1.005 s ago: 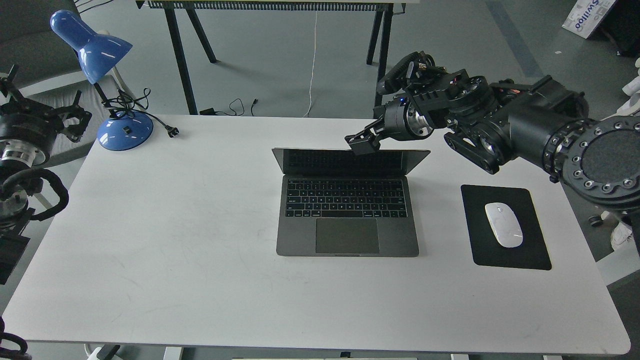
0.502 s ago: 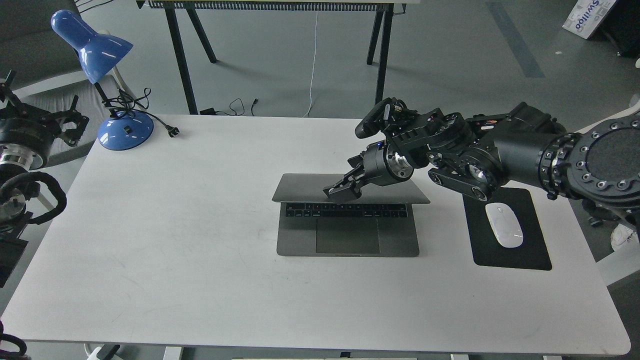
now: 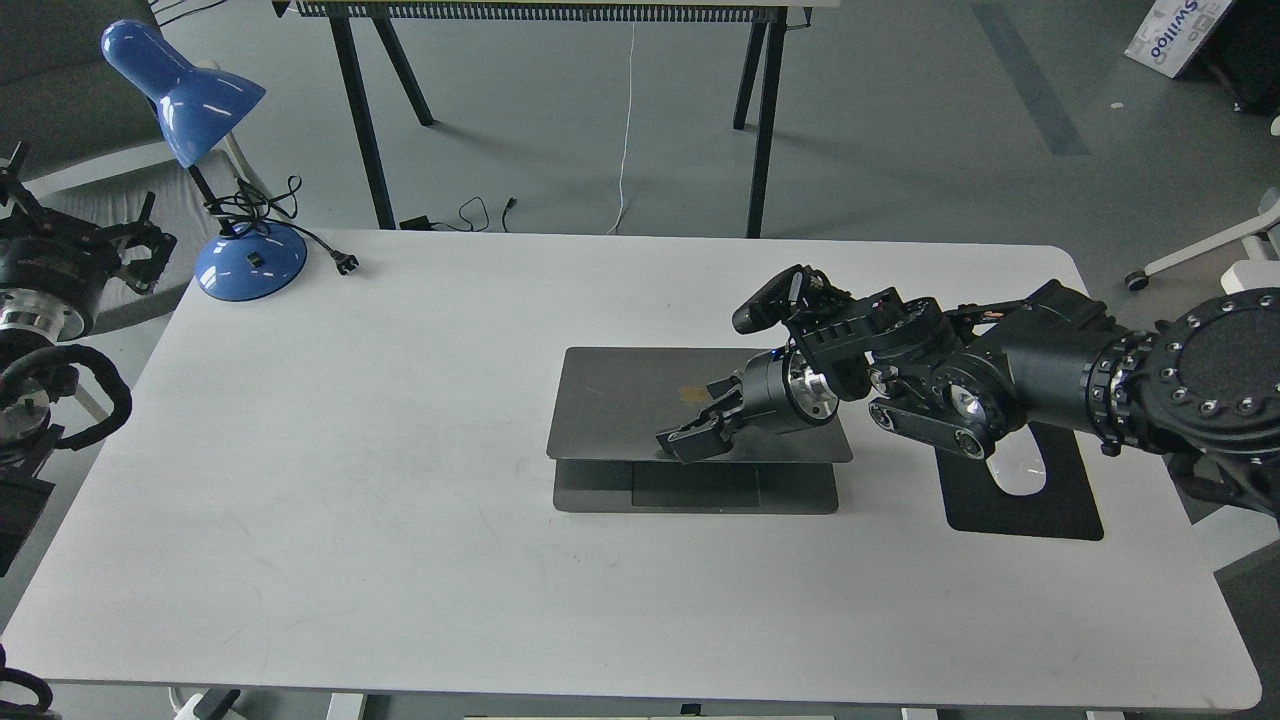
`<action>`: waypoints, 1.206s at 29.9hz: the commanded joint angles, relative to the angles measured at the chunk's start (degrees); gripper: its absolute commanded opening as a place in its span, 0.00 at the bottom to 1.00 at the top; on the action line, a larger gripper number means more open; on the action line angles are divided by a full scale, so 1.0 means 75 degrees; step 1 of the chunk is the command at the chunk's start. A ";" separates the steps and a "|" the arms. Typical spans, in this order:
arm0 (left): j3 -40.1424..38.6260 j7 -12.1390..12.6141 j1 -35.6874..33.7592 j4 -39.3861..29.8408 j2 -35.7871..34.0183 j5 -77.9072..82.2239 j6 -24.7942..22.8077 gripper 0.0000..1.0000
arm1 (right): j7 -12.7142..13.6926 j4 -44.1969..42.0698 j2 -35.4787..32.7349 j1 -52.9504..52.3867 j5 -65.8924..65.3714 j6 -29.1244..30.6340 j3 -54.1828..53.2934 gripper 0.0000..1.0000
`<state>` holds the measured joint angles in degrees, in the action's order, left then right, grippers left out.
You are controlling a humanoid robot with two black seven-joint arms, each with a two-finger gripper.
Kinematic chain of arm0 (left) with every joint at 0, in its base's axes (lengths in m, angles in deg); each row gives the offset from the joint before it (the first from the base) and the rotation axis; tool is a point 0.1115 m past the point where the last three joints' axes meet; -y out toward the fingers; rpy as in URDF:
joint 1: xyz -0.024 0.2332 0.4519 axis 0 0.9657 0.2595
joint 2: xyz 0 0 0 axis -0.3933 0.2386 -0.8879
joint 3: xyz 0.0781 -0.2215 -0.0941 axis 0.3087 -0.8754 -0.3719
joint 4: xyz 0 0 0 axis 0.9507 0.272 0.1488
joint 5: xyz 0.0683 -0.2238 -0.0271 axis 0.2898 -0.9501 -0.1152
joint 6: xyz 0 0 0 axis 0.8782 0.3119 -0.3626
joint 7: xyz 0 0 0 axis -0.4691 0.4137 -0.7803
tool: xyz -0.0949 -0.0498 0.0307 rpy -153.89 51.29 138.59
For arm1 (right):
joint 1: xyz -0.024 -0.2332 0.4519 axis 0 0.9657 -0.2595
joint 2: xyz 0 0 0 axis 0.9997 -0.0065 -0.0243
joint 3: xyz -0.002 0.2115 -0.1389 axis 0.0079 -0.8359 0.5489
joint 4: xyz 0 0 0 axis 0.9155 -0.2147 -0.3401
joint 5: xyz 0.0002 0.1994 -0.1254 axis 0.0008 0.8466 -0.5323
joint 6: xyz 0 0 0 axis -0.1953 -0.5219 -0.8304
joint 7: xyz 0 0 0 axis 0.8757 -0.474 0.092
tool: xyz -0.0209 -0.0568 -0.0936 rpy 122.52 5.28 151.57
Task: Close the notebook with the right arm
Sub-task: 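Press the lid flat onto the base with the right gripper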
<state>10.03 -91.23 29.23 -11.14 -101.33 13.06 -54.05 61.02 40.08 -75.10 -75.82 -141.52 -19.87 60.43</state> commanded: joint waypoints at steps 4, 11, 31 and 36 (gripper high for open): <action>0.0000 0.0000 0.0000 -0.0001 0.0012 0.0000 0.0000 1.00 | -0.0001 0.0046 -0.0173 0.0482 -0.0001 -0.0011 -0.0156 1.00; 0.0000 0.0000 0.0000 -0.0001 0.0012 0.0000 0.0000 1.00 | -0.0001 0.0034 -0.0314 0.0694 -0.0001 -0.0011 -0.0274 1.00; 0.0000 0.0000 0.0023 0.0105 0.0000 0.0012 0.0000 1.00 | -0.0001 0.0022 -0.0326 0.0940 -0.0059 0.0001 -0.0250 1.00; 0.0000 0.0000 0.0023 0.0105 -0.0011 0.0000 0.0000 1.00 | -0.0001 0.0045 -0.0361 0.0928 -0.0036 0.0001 -0.0262 1.00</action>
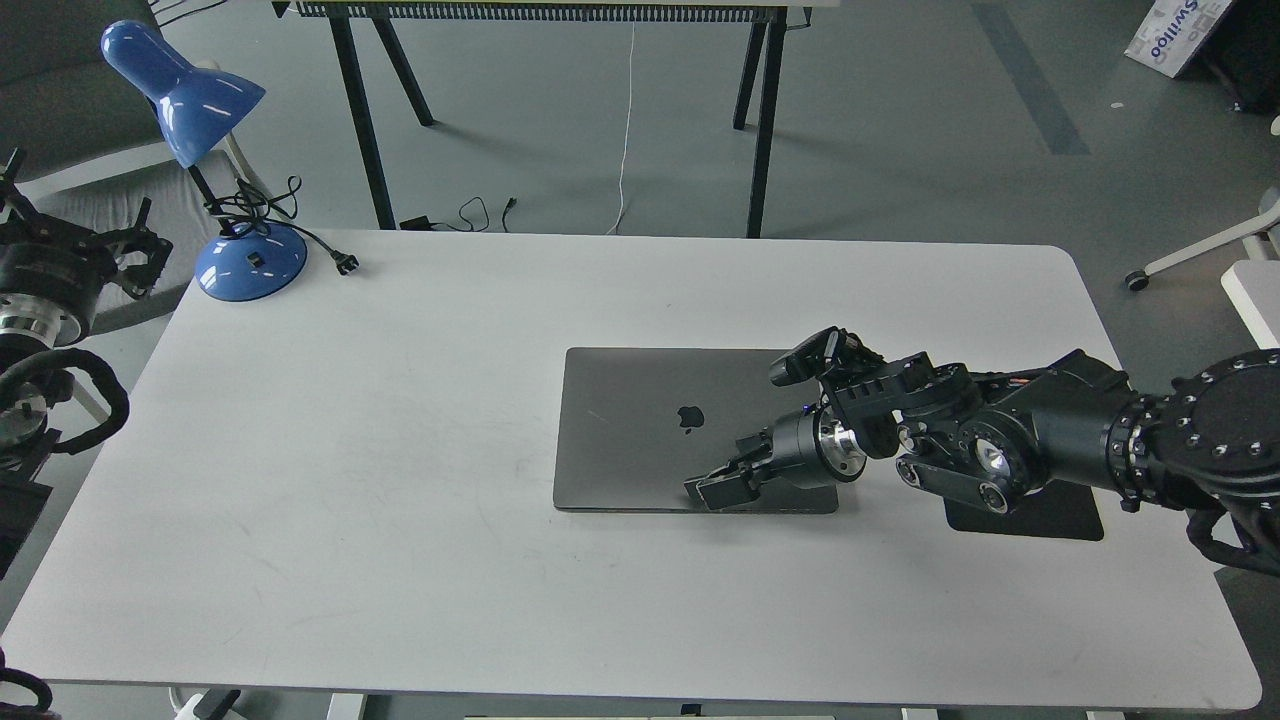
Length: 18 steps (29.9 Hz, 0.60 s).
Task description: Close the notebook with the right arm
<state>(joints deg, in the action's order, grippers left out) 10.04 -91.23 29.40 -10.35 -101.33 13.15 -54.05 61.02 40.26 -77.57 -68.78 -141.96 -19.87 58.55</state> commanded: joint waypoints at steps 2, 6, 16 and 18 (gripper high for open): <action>0.0000 0.0000 0.0000 0.0000 -0.0011 -0.0012 0.0000 1.00 | 0.0000 0.0046 -0.0090 -0.0034 0.0023 -0.0011 -0.0011 1.00; 0.0000 0.0012 0.0000 0.0000 -0.0022 -0.0012 0.0000 1.00 | 0.0000 0.0443 -0.0452 -0.0372 0.0046 -0.0011 -0.0116 1.00; 0.0023 0.0059 -0.0082 0.0000 -0.0069 0.0035 0.0000 1.00 | 0.0000 0.1464 -0.2526 -0.1031 0.0058 -0.0057 -0.2223 1.00; 0.0035 0.0082 -0.0105 0.0000 -0.0081 0.0070 0.0000 1.00 | 0.0000 0.1464 -0.2878 -0.0890 0.0070 -0.0081 -0.2798 1.00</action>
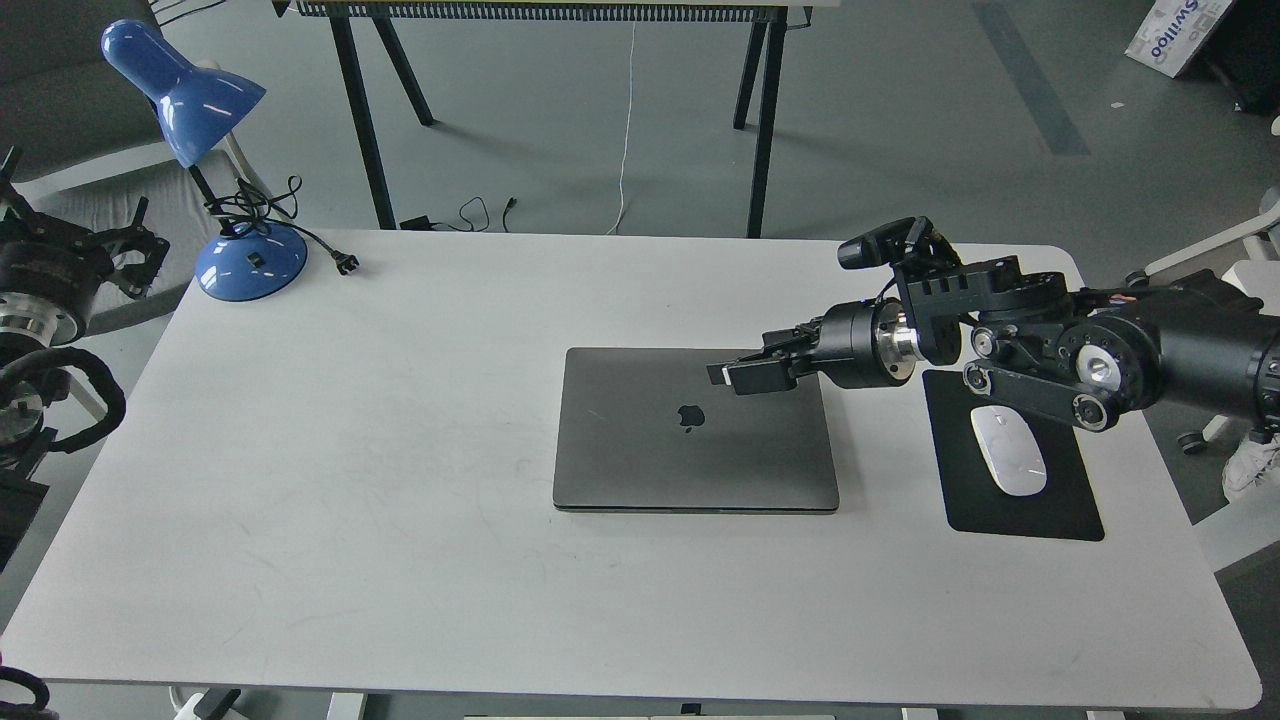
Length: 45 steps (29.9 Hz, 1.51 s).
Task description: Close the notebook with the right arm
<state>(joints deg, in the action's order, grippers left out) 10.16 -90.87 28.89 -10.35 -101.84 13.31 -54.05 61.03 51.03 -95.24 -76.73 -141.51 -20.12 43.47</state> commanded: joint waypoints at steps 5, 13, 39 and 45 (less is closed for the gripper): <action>0.0030 0.0046 0.0021 0.0011 0.0104 0.0072 0.0000 1.00 | -0.0001 -0.0078 -0.0899 0.0885 0.0009 -0.0060 -0.2614 1.00; 0.0030 0.0046 -0.0049 0.0163 0.0280 0.0072 0.0000 1.00 | -0.0001 -0.0230 -0.0899 0.2185 0.0838 -0.0048 -0.5708 1.00; 0.0030 0.0046 -0.0365 0.0257 0.0702 0.0072 0.0000 1.00 | 0.0451 -0.2914 -0.0618 0.3462 1.1470 0.2190 -0.7854 1.00; 0.0030 0.0046 -0.0389 0.0245 0.0842 0.0060 0.0000 1.00 | 0.0814 -0.2902 -0.0138 0.4307 1.1493 0.2599 -0.9131 1.00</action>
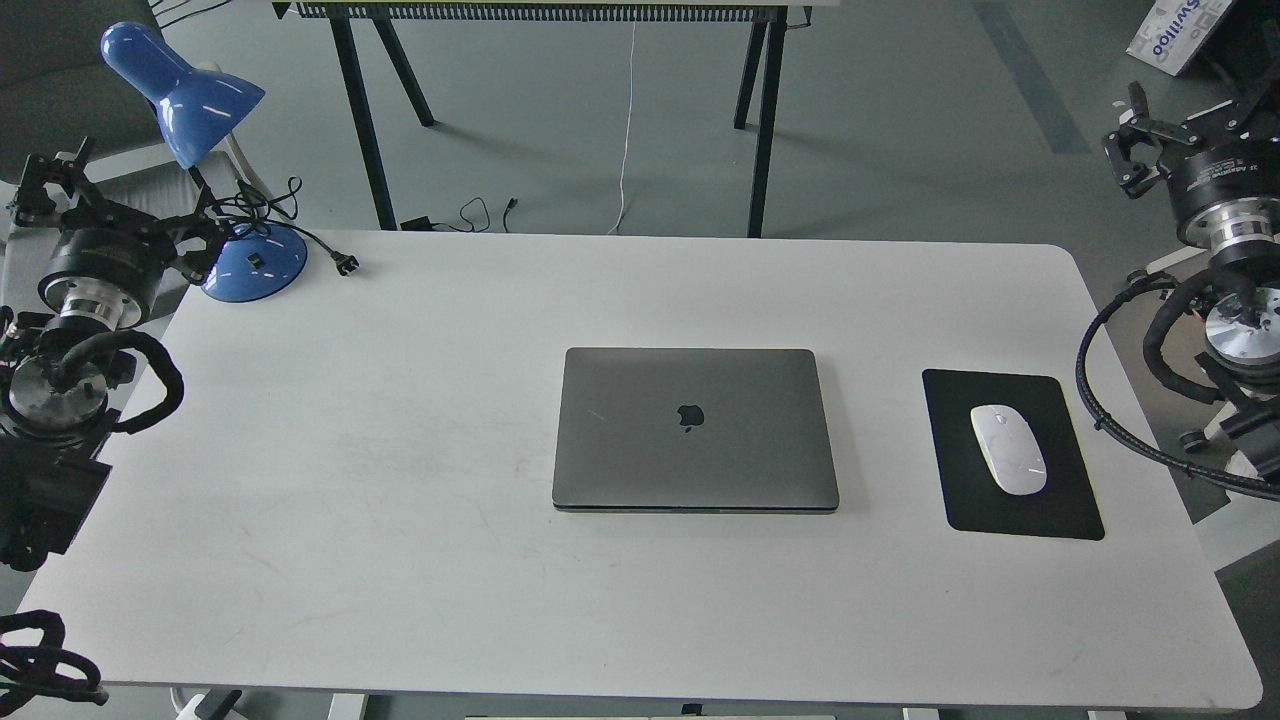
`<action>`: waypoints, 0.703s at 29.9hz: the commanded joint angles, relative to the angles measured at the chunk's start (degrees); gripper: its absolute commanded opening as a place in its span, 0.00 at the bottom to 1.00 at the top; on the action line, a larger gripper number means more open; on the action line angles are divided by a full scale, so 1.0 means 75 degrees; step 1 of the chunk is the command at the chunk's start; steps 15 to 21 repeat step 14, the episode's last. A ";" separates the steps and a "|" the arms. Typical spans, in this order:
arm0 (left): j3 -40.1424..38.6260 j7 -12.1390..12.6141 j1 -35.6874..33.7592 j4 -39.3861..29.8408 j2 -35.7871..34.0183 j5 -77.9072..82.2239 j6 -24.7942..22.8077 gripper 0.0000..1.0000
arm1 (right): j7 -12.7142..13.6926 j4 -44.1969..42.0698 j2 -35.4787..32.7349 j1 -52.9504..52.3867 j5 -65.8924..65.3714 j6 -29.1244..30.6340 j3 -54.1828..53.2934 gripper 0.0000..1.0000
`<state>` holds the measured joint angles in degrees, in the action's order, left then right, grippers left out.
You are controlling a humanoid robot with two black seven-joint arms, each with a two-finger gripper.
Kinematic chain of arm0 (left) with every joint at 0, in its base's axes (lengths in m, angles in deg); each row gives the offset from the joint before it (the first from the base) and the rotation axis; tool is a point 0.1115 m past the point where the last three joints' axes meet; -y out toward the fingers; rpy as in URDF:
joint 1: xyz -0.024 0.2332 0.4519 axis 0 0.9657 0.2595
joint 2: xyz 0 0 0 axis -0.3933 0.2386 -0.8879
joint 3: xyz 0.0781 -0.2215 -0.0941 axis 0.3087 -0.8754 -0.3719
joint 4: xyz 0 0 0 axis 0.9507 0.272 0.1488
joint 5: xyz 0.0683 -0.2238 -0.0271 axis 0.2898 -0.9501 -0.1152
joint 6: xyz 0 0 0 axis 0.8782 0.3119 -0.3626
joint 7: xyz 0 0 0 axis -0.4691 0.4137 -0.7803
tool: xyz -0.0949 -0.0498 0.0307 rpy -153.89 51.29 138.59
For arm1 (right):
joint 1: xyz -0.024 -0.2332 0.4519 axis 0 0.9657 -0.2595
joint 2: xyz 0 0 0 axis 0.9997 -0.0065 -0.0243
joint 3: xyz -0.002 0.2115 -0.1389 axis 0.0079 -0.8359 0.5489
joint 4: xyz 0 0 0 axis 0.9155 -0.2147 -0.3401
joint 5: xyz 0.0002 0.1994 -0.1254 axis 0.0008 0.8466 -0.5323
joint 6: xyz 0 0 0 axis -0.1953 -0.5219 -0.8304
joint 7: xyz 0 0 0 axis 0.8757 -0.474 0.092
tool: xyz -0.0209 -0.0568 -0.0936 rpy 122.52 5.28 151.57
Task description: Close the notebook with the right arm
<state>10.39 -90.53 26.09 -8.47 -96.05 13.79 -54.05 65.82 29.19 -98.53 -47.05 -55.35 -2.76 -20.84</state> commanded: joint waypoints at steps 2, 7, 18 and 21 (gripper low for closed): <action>-0.0001 0.0001 -0.0039 -0.0004 0.0117 -0.0003 0.0000 1.00 | 0.0187 0.0022 0.0419 0.0491 0.0005 0.0473 -0.0745 1.00; -0.0001 0.0001 -0.0086 -0.0004 0.0141 -0.0003 0.0000 1.00 | 0.0163 -0.0001 0.0630 0.0608 -0.0006 0.0539 -0.0793 1.00; -0.0001 0.0001 -0.0110 -0.0051 0.0153 -0.0003 0.0000 1.00 | 0.0152 0.0034 0.0724 0.0632 -0.0041 0.0533 -0.0710 1.00; -0.0001 0.0001 -0.0110 -0.0051 0.0153 -0.0003 0.0000 1.00 | 0.0152 0.0034 0.0724 0.0632 -0.0041 0.0533 -0.0710 1.00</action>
